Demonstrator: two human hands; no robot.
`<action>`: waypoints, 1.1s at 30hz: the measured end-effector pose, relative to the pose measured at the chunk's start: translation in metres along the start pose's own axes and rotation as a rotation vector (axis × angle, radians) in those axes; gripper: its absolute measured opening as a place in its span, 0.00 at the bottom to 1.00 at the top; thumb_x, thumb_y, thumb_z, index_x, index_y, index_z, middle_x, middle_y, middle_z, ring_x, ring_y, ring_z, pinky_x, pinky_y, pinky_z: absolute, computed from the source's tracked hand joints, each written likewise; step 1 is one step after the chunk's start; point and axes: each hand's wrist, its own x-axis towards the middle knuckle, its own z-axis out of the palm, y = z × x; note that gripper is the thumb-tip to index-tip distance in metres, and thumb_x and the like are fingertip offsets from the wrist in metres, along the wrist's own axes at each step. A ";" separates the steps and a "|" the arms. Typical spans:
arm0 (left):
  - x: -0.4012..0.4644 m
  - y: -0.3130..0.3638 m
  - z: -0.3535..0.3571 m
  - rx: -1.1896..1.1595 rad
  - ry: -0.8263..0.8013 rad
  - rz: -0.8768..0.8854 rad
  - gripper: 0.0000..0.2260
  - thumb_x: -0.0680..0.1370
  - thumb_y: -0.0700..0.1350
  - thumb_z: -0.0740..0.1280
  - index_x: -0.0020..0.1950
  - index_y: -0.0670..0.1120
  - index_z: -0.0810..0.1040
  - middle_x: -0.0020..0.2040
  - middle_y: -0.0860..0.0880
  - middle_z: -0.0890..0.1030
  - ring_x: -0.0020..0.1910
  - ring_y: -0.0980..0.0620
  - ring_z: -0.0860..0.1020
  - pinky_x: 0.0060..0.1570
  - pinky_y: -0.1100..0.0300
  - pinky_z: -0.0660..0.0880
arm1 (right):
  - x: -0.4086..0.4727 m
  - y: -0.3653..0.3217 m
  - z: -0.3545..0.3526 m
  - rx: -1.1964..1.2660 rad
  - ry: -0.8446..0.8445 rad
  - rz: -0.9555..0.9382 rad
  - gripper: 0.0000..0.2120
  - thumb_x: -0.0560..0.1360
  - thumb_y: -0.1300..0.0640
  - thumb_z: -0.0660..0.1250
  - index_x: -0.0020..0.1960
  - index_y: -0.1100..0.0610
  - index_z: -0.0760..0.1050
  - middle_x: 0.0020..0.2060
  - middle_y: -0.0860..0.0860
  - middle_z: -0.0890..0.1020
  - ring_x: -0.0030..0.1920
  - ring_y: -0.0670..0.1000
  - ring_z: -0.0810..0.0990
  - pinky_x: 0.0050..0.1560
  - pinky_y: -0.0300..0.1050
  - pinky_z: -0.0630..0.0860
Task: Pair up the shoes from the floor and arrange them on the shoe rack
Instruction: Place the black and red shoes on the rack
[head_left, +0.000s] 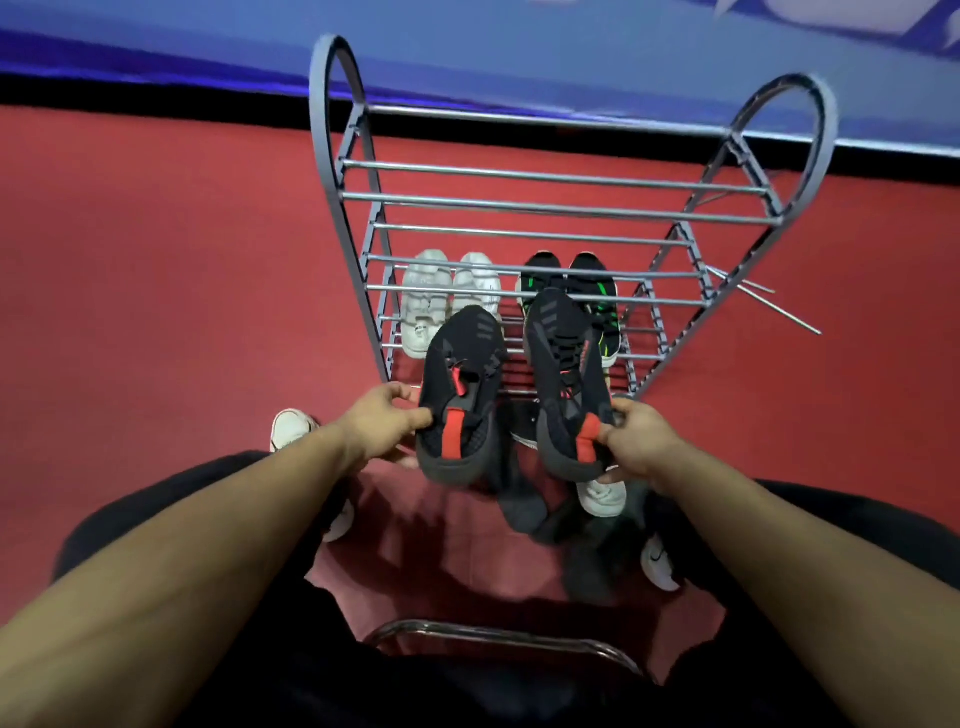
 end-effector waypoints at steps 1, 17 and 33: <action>0.000 0.008 -0.002 0.000 0.025 0.030 0.08 0.76 0.36 0.67 0.52 0.44 0.71 0.35 0.44 0.79 0.26 0.50 0.76 0.24 0.57 0.79 | -0.003 -0.009 -0.001 0.034 -0.006 -0.019 0.06 0.77 0.57 0.69 0.52 0.51 0.75 0.44 0.49 0.83 0.43 0.59 0.84 0.38 0.64 0.82; 0.127 0.118 -0.051 0.114 0.251 0.175 0.05 0.77 0.38 0.65 0.51 0.42 0.78 0.44 0.40 0.84 0.39 0.40 0.84 0.37 0.47 0.83 | 0.129 -0.149 0.039 0.163 0.068 -0.083 0.13 0.76 0.49 0.70 0.57 0.53 0.79 0.51 0.54 0.84 0.41 0.59 0.85 0.35 0.54 0.84; 0.183 0.120 -0.058 0.763 0.376 0.107 0.14 0.80 0.45 0.56 0.60 0.41 0.75 0.57 0.38 0.80 0.56 0.37 0.77 0.54 0.50 0.74 | 0.188 -0.166 0.062 -0.145 -0.001 -0.084 0.20 0.80 0.50 0.58 0.70 0.55 0.64 0.50 0.54 0.75 0.39 0.58 0.83 0.39 0.55 0.84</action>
